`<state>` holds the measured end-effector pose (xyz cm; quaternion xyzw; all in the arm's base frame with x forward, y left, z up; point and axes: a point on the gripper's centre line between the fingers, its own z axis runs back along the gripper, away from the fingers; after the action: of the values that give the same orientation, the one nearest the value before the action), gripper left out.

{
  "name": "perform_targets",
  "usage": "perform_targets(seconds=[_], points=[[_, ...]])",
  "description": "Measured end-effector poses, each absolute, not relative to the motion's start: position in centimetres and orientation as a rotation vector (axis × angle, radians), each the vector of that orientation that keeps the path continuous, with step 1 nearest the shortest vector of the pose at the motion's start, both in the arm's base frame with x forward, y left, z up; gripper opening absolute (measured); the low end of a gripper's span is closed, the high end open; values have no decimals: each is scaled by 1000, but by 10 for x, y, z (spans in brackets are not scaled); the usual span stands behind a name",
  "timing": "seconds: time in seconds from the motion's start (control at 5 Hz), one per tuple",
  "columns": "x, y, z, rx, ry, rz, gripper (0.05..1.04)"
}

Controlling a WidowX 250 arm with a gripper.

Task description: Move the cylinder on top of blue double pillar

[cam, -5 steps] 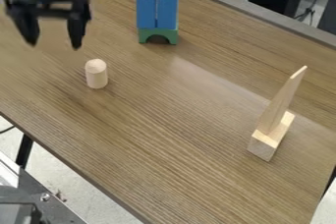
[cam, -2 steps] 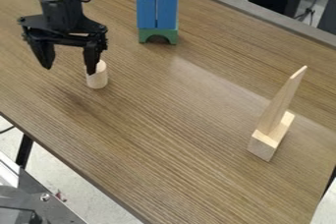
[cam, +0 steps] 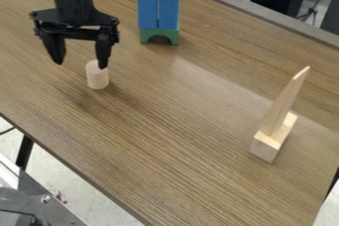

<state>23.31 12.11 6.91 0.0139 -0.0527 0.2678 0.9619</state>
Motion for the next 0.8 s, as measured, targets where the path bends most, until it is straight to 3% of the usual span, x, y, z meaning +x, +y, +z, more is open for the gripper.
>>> perform_targets(seconds=[0.4,0.6,0.8], points=[[239,121,45,51,-57,550,999],[241,123,33,60,-42,551,948],[243,125,27,50,-51,565,684]])
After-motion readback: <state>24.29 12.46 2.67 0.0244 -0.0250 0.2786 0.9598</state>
